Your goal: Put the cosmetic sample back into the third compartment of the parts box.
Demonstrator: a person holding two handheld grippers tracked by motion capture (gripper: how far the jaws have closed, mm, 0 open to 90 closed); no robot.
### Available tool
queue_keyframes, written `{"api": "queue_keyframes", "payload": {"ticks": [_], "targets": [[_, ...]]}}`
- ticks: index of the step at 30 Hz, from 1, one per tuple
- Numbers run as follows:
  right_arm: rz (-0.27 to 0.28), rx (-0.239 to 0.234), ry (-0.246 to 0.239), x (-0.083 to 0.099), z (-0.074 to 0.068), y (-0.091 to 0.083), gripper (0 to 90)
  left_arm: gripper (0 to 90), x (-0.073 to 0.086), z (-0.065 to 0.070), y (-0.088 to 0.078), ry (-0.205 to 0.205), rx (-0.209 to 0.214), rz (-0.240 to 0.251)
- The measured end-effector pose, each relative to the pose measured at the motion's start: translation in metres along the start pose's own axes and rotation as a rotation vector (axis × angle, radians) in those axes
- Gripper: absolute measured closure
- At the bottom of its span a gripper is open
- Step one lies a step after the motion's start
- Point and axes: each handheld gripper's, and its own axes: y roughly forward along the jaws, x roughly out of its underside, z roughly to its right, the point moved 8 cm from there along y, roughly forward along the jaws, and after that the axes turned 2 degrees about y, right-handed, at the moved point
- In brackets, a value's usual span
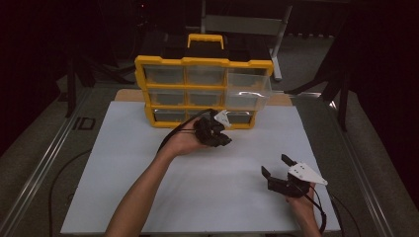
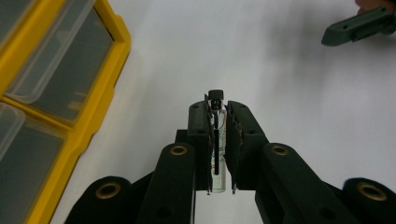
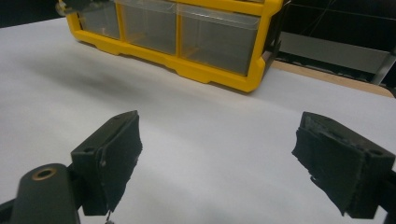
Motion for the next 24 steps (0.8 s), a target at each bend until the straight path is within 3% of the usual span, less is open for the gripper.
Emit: {"api": "queue_keyframes", "payload": {"ticks": [24], "targets": [[-0.001,-0.002,0.001,0.000,0.000,0.001,14.3,81.8,-0.017,-0.010,-0.034,0.011,0.020,0.043]]}}
